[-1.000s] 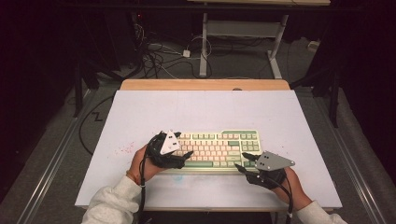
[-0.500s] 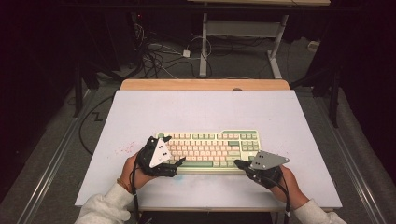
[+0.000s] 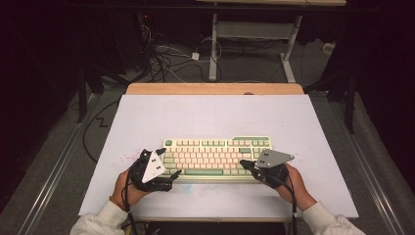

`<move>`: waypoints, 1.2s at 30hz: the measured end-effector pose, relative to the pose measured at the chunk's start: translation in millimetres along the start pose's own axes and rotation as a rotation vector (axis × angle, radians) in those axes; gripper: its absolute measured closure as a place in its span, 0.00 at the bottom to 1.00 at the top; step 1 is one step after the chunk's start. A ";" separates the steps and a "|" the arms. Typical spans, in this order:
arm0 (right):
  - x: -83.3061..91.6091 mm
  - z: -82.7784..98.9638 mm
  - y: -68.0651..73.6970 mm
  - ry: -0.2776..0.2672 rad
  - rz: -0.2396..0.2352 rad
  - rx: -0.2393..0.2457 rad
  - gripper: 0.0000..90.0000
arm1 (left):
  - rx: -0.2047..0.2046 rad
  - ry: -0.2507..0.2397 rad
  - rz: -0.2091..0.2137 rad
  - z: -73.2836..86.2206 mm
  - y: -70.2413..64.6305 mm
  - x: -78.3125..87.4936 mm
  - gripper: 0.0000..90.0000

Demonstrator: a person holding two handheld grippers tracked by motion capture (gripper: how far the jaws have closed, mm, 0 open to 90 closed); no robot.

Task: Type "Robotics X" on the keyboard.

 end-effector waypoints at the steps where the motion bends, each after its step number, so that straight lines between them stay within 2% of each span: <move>1: -1.5 -1.7 -0.7 0.000 0.001 -0.001 1.00 | -0.008 0.010 -0.014 2.3 0.6 0.3 0.19; 7: -12.4 -14.6 -1.8 -0.003 0.003 0.009 1.00 | 0.017 -0.006 -0.015 9.3 2.5 5.3 0.19; 17: -46.0 -35.5 2.0 0.042 -0.023 0.021 1.00 | 0.025 -0.005 -0.013 15.9 1.4 9.7 0.19; 23: -63.3 -41.0 -1.3 0.075 -0.027 0.007 1.00 | 0.024 -0.001 -0.010 19.2 1.0 11.3 0.19; 34: -90.4 -44.0 -1.1 0.151 -0.019 0.026 1.00 | 0.022 0.002 -0.003 19.8 0.0 9.9 0.19; 36: -92.4 -44.7 -1.4 0.151 -0.018 0.023 1.00 | 0.021 0.003 0.000 19.9 -0.4 9.4 0.19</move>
Point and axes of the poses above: each handheld gripper's, and its own axes: x roughly backward along the jaws, z roughly out of its underside, y roughly to its left, the point moved 8 cm from there along -x, roughly forward along the jaws, and after that the axes turned 5 degrees about y, right-handed, at the moved point
